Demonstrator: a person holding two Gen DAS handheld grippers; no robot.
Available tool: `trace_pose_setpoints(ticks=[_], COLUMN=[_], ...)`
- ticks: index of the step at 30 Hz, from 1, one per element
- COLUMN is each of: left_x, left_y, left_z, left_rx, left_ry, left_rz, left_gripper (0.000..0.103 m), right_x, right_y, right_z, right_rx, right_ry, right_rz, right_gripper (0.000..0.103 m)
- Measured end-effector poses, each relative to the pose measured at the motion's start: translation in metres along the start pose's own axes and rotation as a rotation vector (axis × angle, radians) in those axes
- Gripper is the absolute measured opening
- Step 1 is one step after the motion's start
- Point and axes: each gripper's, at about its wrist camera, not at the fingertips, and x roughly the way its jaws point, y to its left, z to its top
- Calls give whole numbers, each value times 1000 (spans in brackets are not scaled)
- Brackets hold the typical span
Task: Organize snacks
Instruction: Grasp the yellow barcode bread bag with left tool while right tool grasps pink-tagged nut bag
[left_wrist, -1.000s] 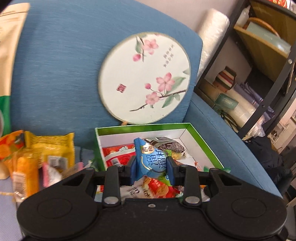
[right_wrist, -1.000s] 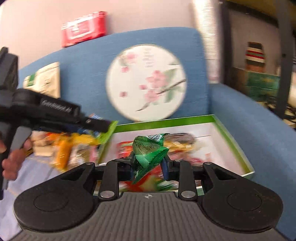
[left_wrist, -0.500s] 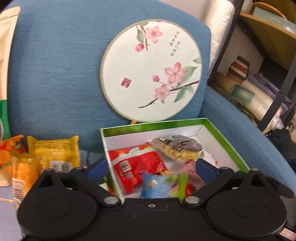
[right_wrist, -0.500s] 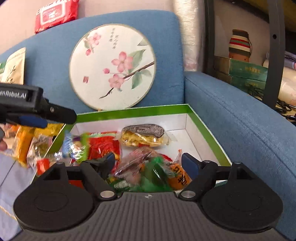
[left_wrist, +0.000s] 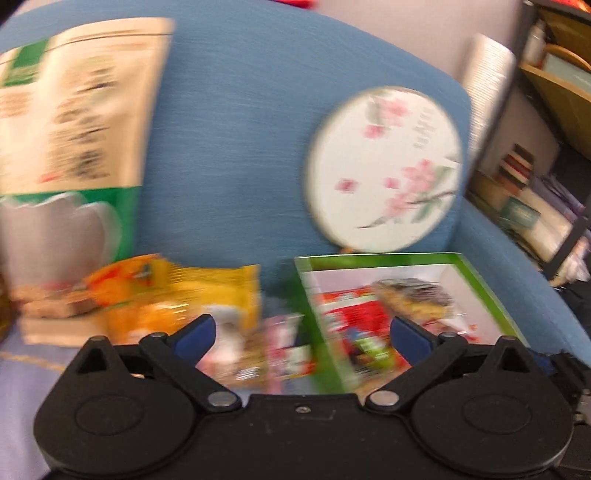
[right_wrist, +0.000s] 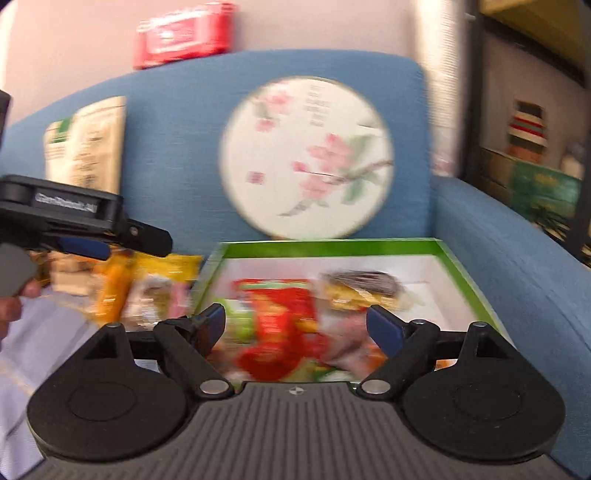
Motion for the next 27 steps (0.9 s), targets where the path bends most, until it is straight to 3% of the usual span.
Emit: trace_pose_setpoints(ticks=[7, 13, 19, 26, 27], left_x=[-30, -43, -48, -32, -28], left_y=[90, 127, 139, 141, 141], left_z=[-12, -21, -26, -27, -26], left_rx=[-143, -214, -185, -203, -206], left_ry=[7, 6, 5, 19, 21], left_rz=[121, 114, 110, 77, 70], left_gripper=[103, 103, 103, 103, 103], right_x=[2, 37, 93, 139, 143], right_y=[71, 126, 150, 160, 159], right_z=[6, 7, 12, 12, 11], right_rx=[-120, -190, -191, -278, -278], right_ry=[28, 96, 146, 189, 213], right_rz=[233, 324, 224, 122, 126], right_gripper=[103, 103, 103, 103, 95])
